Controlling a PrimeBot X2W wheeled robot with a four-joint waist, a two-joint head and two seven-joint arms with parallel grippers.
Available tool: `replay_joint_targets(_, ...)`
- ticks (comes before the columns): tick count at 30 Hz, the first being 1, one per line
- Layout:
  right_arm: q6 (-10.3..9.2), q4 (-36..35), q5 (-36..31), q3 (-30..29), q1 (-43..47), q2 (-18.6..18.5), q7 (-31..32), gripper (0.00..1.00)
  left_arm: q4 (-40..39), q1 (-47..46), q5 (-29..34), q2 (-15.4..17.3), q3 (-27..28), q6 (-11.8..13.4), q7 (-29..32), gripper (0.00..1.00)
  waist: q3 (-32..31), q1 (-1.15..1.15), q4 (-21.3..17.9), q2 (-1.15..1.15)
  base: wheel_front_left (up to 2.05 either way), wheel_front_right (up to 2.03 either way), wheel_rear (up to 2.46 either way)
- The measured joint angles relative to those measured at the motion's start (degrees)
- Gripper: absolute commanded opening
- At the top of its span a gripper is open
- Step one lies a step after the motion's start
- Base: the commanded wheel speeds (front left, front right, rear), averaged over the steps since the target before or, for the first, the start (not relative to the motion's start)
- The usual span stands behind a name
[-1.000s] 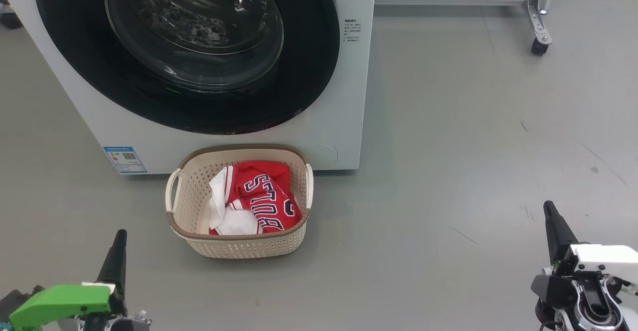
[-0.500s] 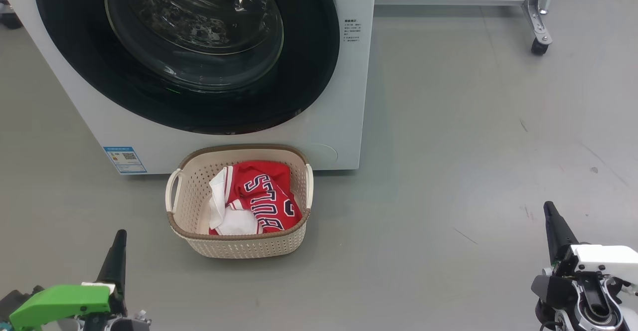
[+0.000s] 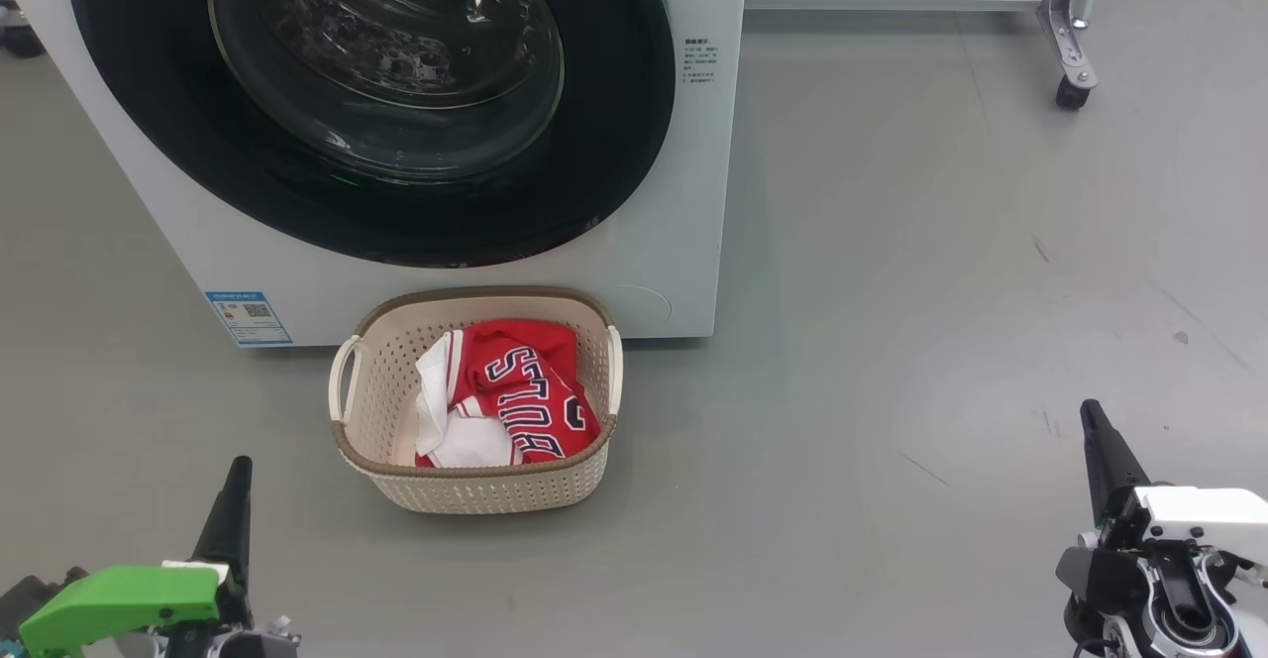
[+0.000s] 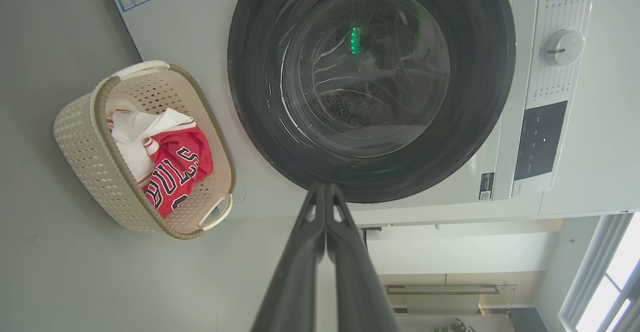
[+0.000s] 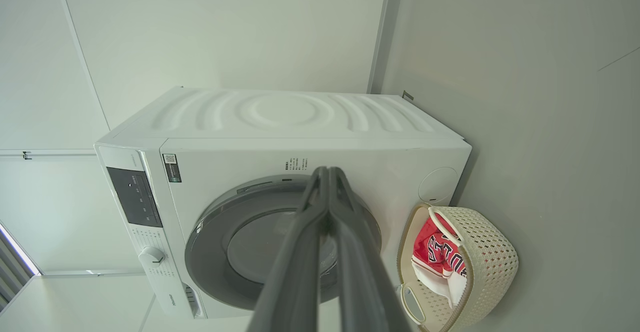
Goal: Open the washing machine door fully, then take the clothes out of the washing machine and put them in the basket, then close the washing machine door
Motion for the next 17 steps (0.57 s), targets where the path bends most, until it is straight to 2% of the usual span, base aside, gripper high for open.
replay_joint_targets(17, 0.0, 0.1, 0.0, -0.1, 0.0, 0.0, 0.0, 0.0, 0.0, 0.0, 0.0, -0.1, 0.1, 0.0, 0.0, 0.0, 0.0, 0.0, 0.0, 0.0, 0.0, 0.0, 0.0)
